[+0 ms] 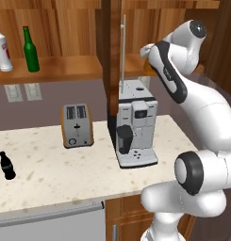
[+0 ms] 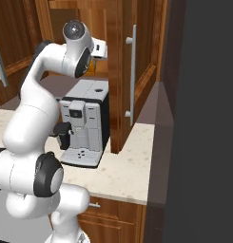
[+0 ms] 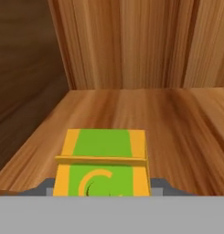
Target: Sort all alcoholic drinks to one cabinet, and non-alcoholic drinks to the other.
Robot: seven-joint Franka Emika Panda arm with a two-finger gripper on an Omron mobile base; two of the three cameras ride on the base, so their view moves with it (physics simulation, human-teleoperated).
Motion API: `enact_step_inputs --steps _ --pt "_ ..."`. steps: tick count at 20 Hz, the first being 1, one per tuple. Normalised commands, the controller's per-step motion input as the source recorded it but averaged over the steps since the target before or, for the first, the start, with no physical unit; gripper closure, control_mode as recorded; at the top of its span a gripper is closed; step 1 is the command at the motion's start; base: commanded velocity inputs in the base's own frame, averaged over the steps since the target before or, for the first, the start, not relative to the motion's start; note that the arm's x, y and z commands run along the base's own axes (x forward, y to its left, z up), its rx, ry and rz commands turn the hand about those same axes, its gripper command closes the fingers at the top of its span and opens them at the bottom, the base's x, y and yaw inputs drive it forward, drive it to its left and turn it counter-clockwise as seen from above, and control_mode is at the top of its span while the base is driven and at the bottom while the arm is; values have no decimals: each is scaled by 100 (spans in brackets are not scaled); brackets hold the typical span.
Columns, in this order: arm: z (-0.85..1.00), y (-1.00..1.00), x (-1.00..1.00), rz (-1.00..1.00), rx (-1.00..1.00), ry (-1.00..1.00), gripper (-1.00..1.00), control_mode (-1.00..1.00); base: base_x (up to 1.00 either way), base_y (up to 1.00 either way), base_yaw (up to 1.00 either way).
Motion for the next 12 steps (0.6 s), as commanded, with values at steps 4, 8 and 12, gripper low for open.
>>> enact_step_inputs --steps 4,8,12 --pt "-24 5 37 4 -4 0 100 -100 0 0 0" --pt "-6 5 37 2 -5 0 100 -100 0 0 0" --pt "0 7 30 1 -5 0 100 -100 0 0 0"
